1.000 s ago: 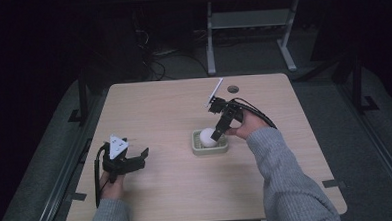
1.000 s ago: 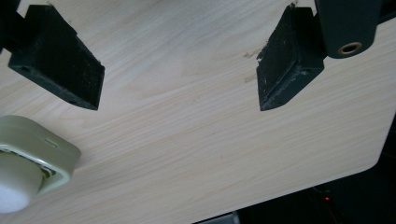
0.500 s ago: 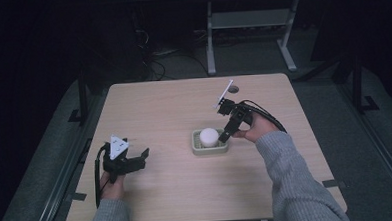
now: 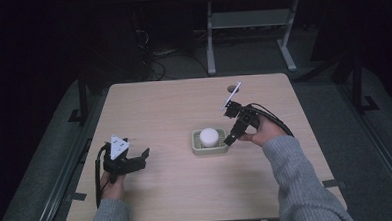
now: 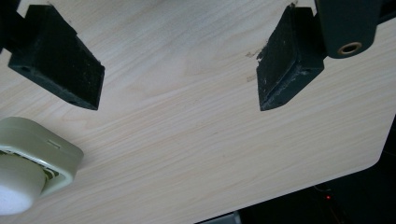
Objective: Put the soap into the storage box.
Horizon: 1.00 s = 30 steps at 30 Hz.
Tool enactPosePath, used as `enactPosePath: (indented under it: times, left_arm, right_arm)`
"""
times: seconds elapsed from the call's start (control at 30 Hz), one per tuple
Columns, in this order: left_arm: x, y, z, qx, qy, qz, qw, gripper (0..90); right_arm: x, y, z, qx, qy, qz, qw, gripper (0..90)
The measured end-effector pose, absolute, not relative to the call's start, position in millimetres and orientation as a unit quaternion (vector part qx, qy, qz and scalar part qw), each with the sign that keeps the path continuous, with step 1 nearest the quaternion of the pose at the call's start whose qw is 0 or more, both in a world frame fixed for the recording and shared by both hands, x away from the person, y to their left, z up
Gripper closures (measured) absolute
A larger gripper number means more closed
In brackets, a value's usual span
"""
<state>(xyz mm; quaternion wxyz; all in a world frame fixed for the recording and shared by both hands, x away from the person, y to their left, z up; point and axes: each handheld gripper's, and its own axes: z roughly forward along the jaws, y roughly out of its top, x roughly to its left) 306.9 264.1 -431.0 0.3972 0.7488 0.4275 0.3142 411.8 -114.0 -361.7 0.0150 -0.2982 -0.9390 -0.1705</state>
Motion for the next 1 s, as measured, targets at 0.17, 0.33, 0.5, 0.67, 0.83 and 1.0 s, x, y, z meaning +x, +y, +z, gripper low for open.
enactPosePath:
  times: [0.17,0.33,0.5,0.67,0.83,1.0]
  left_arm:
    - [307,264,-431,0.748,0.427,0.316,0.398,14.8]
    - [307,263,-431,0.749,0.426,0.315,0.397,14.8]
    - [307,264,-431,0.748,0.427,0.315,0.398,14.8]
    - [306,265,-431,0.749,0.428,0.315,0.397,14.8]
    - [307,265,-431,0.748,0.429,0.315,0.397,14.8]
    - [306,265,-431,0.748,0.427,0.317,0.397,14.8]
  right_arm:
    - [408,-118,-364,-0.299,-0.938,-0.174,0.017,19.8]
    - [403,-124,-366,-0.301,-0.937,-0.177,0.016,20.3]
    - [397,-133,-368,-0.307,-0.935,-0.179,0.015,20.3]
    - [392,-144,-372,-0.316,-0.93,-0.184,0.018,20.4]
    - [386,-155,-374,-0.324,-0.927,-0.191,0.019,20.6]
    - [379,-167,-377,-0.333,-0.922,-0.197,0.017,21.0]
